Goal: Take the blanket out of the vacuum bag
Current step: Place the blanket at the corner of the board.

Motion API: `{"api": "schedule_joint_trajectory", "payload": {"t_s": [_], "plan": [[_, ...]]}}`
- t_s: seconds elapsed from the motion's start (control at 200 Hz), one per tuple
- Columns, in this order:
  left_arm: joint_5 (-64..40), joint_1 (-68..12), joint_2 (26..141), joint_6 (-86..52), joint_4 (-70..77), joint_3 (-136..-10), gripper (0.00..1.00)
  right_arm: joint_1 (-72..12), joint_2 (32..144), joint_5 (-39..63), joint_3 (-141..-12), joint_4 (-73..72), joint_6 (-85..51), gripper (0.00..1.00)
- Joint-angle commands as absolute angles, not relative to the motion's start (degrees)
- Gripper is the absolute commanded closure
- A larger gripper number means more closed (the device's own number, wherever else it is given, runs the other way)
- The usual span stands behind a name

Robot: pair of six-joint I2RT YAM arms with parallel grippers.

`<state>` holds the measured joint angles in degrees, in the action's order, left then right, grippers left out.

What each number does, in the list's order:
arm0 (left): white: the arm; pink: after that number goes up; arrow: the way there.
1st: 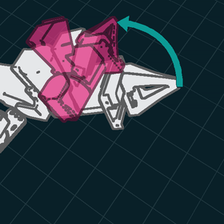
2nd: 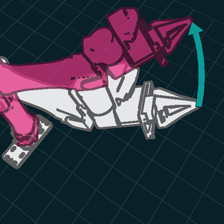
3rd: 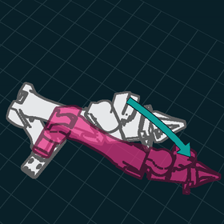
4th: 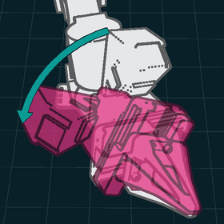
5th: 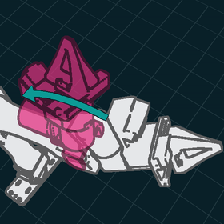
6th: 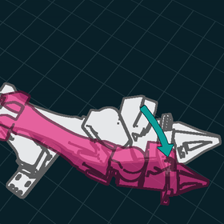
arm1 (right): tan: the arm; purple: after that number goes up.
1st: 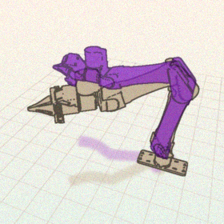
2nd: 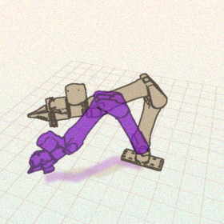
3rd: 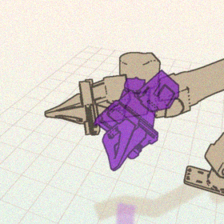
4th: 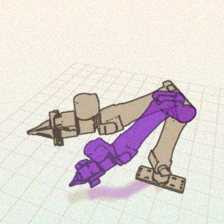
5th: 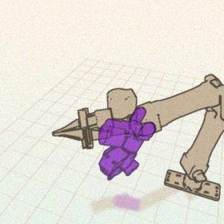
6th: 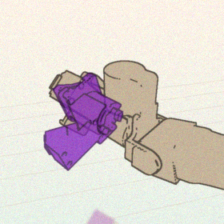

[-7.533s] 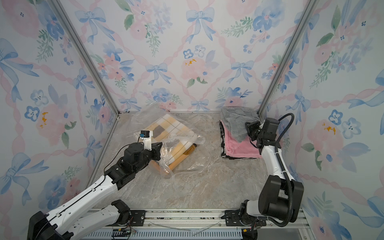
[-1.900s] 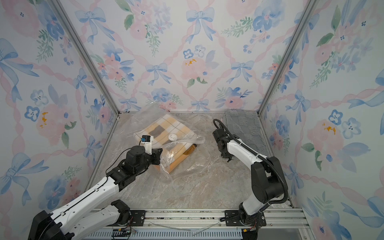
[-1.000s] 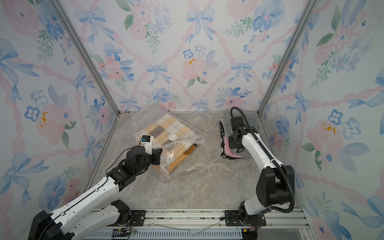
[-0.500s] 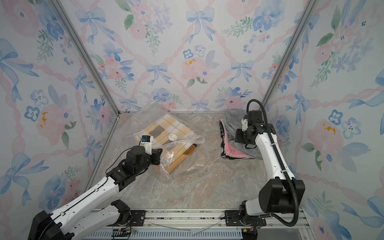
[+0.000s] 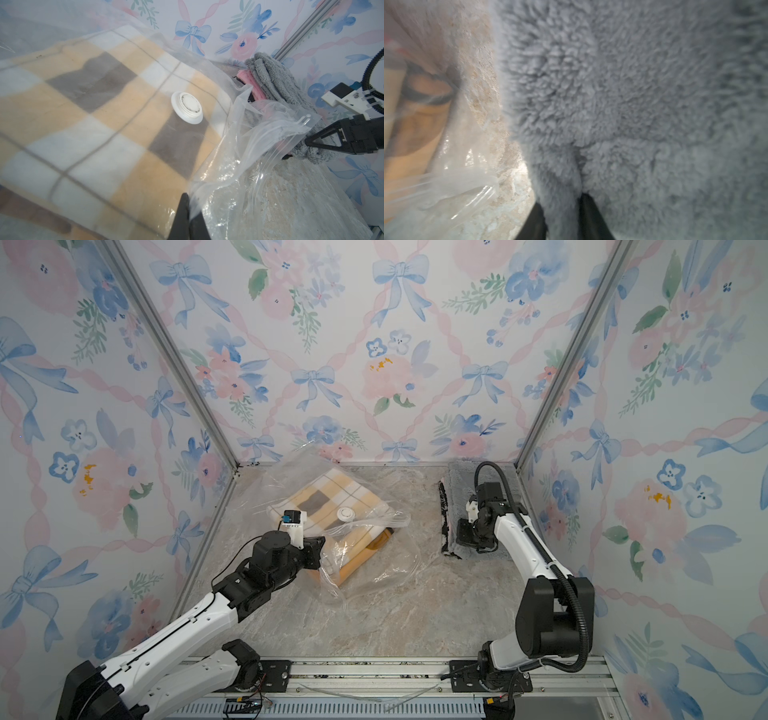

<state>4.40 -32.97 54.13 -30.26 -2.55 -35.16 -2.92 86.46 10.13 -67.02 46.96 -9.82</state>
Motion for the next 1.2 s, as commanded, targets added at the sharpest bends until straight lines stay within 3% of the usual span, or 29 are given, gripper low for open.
{"api": "schedule_joint_trajectory", "payload": {"t_s": [0.0, 0.06, 0.18, 0.375, 0.605, 0.735, 0.83, 1.035, 1.195], "plan": [[3.9, -32.7, 54.7, -30.3, -4.3, -36.5, 1.0, -4.1, 87.4, 10.3, -67.4, 45.8, -8.9, 0.45], [4.0, -32.7, 54.9, -30.2, -4.5, -36.8, 1.0, -4.0, 87.2, 13.1, -69.1, 46.5, -8.4, 0.37], [4.9, -32.8, 55.4, -29.6, -5.5, -37.6, 1.0, -3.8, 84.7, 15.9, -73.9, 46.3, -9.3, 0.3], [5.6, -32.7, 57.0, -29.4, -5.7, -38.9, 1.0, -1.0, 84.7, 12.0, -80.7, 42.4, -12.8, 0.29], [5.1, -32.8, 58.5, -29.9, -5.4, -40.2, 1.0, -0.4, 94.2, 13.5, -83.5, 38.0, -14.4, 0.33], [5.0, -32.9, 58.2, -29.9, -5.7, -40.1, 1.0, -1.5, 97.0, 5.4, -79.3, 34.9, -15.4, 0.45], [5.1, -32.9, 57.9, -30.0, -5.9, -39.9, 1.0, -2.0, 98.1, 2.2, -75.5, 31.3, -16.6, 0.49], [5.3, -33.2, 58.4, -30.1, -5.9, -40.1, 1.0, -3.1, 101.5, 0.9, -74.7, 30.5, -15.3, 0.51], [5.6, -33.4, 57.9, -29.9, -6.1, -40.0, 1.0, -3.3, 97.3, 1.6, -75.5, 29.7, -14.5, 0.48]]}}
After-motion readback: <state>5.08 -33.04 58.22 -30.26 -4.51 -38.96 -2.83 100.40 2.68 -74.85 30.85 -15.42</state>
